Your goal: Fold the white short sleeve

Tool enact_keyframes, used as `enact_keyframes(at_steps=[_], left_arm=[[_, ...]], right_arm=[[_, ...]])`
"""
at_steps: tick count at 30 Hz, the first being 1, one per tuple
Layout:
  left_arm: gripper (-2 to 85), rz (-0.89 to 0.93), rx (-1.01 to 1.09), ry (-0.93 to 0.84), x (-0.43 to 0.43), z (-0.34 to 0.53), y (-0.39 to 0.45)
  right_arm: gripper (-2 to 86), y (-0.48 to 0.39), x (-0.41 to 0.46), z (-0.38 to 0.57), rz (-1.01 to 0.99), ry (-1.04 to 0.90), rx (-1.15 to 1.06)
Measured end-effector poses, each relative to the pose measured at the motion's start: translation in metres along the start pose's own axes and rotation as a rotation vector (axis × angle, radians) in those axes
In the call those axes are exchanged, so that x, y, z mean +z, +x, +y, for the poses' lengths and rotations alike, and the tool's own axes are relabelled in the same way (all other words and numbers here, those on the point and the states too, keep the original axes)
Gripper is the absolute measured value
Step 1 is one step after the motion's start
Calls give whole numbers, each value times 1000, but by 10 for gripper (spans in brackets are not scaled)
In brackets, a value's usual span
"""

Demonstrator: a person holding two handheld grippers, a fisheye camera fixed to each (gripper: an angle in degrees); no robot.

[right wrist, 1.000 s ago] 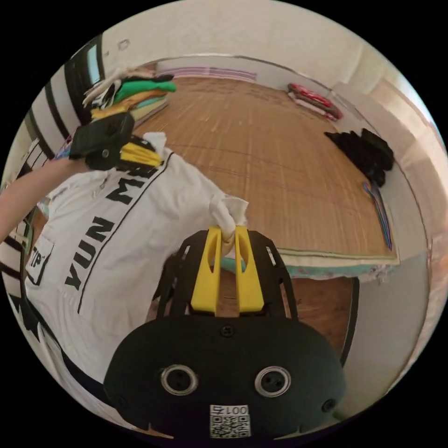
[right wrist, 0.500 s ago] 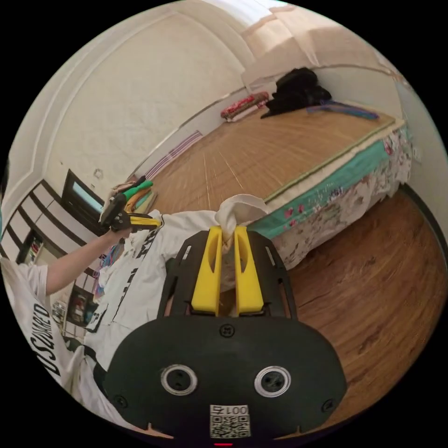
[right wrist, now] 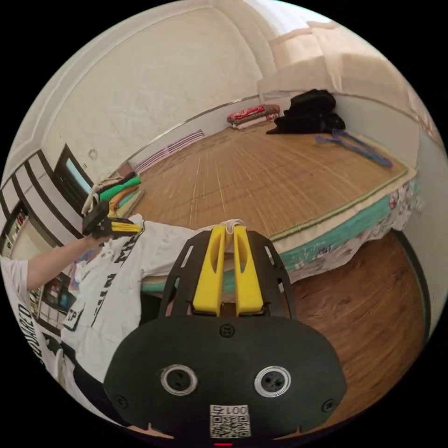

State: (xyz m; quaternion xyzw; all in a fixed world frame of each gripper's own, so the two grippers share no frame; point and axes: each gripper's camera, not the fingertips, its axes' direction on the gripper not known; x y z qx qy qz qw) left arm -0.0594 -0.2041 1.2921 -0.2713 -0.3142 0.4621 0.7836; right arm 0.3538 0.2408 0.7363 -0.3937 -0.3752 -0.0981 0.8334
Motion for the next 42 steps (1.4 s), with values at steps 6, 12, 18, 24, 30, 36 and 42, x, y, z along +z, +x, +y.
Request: enact_keyframes(at_steps=[6, 12, 18, 24, 30, 36, 42], left_arm=[[-10, 111, -149, 100, -22, 43, -45], [-10, 137, -275, 247, -59, 155, -89], [-10, 244, -457, 285, -72, 258, -98], [-10, 392, -559, 291, -66, 331, -87], [-9, 415, -479, 260, -65, 342, -81], [-9, 431, -416, 382, -77, 300, -111], [6, 468, -253, 443, -82, 203, -152]], right_arm=[[12, -13, 14, -5, -18, -44, 58], [13, -91, -2, -15, -15, -7, -170], [19, -254, 6, -23, -246, -18, -628], [41, -370, 86, 64, -379, -481, -977], [39, -363, 94, 89, -350, -535, -882], [53, -310, 105, 70, -32, -486, -642], [113, -291, 133, 81, 25, -548, -630]])
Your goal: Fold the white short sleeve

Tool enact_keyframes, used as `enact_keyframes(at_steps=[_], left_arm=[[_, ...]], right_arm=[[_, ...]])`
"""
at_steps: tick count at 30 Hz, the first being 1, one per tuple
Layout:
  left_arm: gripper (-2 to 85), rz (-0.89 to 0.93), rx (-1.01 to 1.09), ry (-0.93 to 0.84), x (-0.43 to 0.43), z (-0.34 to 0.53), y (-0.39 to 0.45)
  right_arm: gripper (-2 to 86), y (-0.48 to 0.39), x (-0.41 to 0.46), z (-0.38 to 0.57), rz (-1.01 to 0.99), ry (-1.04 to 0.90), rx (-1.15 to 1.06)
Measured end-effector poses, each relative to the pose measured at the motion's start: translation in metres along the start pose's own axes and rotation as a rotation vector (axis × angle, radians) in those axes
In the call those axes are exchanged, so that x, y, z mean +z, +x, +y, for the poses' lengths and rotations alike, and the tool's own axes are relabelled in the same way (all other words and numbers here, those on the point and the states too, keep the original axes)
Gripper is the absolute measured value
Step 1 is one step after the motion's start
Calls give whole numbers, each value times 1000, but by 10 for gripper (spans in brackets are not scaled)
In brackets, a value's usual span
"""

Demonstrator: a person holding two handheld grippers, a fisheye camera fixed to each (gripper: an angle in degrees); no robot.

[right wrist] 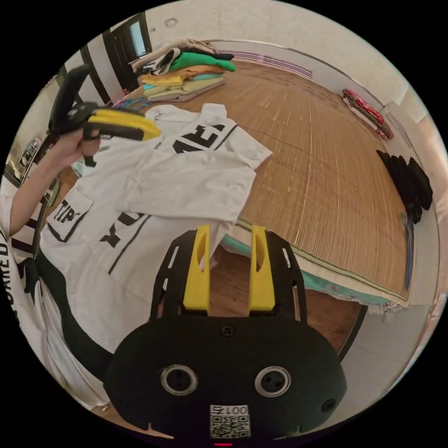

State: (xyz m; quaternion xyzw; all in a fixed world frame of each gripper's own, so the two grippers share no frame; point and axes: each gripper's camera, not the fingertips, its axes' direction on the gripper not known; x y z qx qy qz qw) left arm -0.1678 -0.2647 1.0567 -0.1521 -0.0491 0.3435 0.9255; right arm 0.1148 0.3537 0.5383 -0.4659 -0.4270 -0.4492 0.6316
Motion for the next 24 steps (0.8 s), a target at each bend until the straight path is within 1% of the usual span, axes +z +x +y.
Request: enact_keyframes(at_steps=[3, 7, 10, 11, 14, 15, 18, 21, 24], left_arm=[[35, 26, 64, -73, 29, -55, -5], [62, 48, 47, -184, 70, -111, -21], [62, 35, 30, -302, 99, -131, -35], [61, 45, 25, -309, 102, -133, -38], [27, 123, 13, -269, 102, -144, -53], [3, 149, 20, -256, 99, -148, -58], [-7, 157, 26, -177, 83, -154, -72], [-9, 167, -23, -110, 63, -156, -95], [-9, 208, -74, -101, 58, -158, -111]], right_arm=[[117, -4, 8, -1, -24, 46, -32], [104, -12, 16, -4, -6, 97, -86], [82, -18, 25, -6, 4, 113, -122], [76, -19, 26, -6, 10, 121, -130], [47, -27, 30, -4, 24, 166, -157], [39, -30, 32, -2, 38, 176, -173], [29, -40, 35, 6, 123, 183, -195], [24, -49, 35, 20, 163, 220, -186], [18, -61, 38, 33, 239, 257, -175]])
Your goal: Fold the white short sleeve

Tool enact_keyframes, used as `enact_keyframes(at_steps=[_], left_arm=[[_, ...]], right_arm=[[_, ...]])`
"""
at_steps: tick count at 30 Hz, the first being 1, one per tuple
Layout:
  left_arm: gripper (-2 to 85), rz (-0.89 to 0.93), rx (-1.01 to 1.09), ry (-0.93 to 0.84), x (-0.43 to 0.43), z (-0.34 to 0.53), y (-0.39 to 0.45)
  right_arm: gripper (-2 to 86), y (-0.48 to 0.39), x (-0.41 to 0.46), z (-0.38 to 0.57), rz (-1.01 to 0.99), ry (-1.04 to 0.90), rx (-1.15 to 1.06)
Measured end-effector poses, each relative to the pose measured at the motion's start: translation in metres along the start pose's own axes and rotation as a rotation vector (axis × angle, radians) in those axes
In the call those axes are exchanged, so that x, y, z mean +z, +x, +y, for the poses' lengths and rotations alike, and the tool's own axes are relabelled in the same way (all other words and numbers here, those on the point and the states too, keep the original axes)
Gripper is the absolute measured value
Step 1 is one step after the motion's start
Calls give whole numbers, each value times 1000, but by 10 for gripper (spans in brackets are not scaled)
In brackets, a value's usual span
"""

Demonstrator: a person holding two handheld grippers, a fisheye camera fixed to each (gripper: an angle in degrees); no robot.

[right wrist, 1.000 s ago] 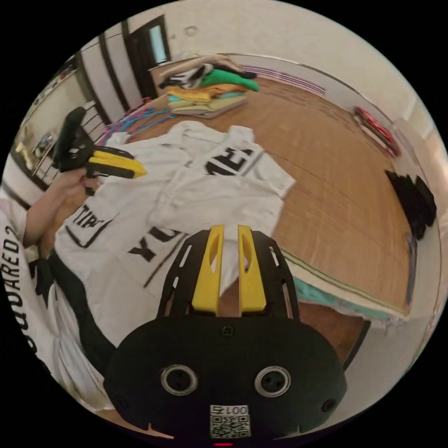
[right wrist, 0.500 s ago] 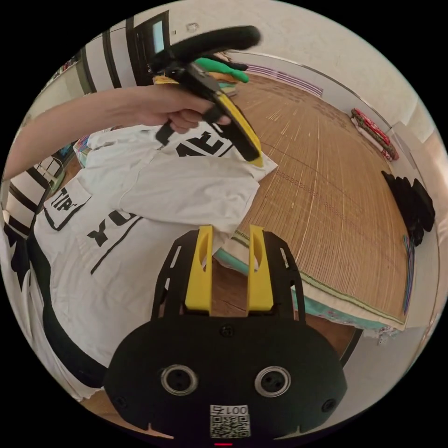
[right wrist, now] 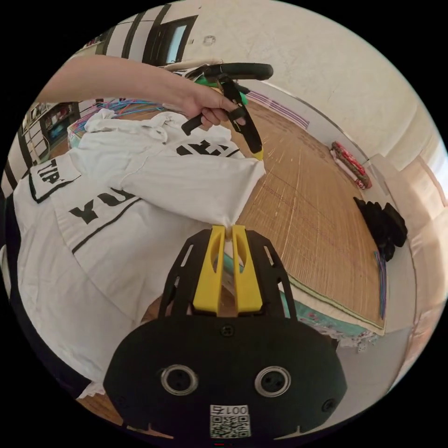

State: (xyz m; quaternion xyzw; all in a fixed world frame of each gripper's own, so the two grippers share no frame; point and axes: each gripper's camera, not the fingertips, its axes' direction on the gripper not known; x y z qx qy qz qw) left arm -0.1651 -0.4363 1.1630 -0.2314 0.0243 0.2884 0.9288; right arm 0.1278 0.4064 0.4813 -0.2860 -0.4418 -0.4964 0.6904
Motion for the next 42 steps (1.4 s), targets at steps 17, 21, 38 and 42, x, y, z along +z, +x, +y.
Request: enact_keyframes(at_steps=[17, 21, 38, 42], left_arm=[[66, -113, 125, -205, 17, -95, 27], [39, -97, 126, -367, 51, -110, 30], [-5, -133, 64, -239, 33, -123, 30], [36, -144, 65, -225, 12, -110, 27]], right_arm=[[76, 11, 20, 2, -109, -21, -20], [42, 6, 27, -2, -64, -44, -47], [34, 17, 22, 13, -77, -9, 154], [61, 33, 15, 19, -110, -44, 152]])
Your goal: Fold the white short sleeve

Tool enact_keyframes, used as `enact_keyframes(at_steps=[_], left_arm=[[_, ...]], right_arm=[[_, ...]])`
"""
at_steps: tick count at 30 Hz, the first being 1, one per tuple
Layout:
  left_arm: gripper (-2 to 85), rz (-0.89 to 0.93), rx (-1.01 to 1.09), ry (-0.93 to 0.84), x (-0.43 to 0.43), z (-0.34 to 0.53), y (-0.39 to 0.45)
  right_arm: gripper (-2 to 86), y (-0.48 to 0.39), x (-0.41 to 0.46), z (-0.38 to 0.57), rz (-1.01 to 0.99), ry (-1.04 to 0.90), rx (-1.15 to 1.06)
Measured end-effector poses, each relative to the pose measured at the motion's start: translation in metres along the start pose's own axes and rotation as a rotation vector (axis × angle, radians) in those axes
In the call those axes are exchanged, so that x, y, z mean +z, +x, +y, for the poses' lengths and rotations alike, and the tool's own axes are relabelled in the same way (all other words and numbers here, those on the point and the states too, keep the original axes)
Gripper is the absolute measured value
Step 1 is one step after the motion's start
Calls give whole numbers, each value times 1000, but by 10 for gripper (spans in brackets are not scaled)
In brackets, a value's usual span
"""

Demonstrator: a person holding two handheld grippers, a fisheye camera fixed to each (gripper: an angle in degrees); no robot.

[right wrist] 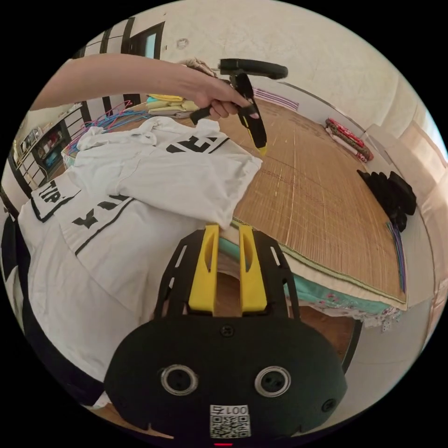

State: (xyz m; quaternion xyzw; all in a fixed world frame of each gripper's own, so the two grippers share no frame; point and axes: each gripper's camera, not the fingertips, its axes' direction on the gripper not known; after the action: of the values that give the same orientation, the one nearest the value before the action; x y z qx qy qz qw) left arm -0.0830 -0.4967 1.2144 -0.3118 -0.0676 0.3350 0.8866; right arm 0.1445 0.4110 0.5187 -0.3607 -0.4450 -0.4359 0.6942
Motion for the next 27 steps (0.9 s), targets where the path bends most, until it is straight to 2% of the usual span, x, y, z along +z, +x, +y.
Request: enact_keyframes(at_steps=[3, 5, 9, 12, 15, 17, 19, 21, 27], left_arm=[[47, -76, 3, 25, -23, 32, -2], [48, -57, 24, 42, -33, 58, 1], [57, -30, 71, -2, -37, 121, 18], [64, 1, 47, -19, -30, 154, 20], [67, 97, 10, -11, -17, 172, 19], [65, 86, 6, -39, -6, 179, 21], [38, 20, -41, -34, 2, 188, 24], [3, -16, -60, -2, -3, 196, 26], [-9, 23, -86, 146, -46, 237, 31]], right_arm=[[60, 7, -14, 8, 17, -21, 15], [57, 3, -26, 10, -1, -17, 1], [76, -28, -48, -8, -170, 70, -31], [96, -66, -49, -38, -246, 79, -139], [108, -100, -38, -70, -250, 27, -223], [106, -114, -25, -85, -274, -33, -257], [86, -129, 0, -99, -249, -179, -287], [59, -136, 10, -103, -168, -225, -291], [25, -142, -29, -105, -143, -95, -254]])
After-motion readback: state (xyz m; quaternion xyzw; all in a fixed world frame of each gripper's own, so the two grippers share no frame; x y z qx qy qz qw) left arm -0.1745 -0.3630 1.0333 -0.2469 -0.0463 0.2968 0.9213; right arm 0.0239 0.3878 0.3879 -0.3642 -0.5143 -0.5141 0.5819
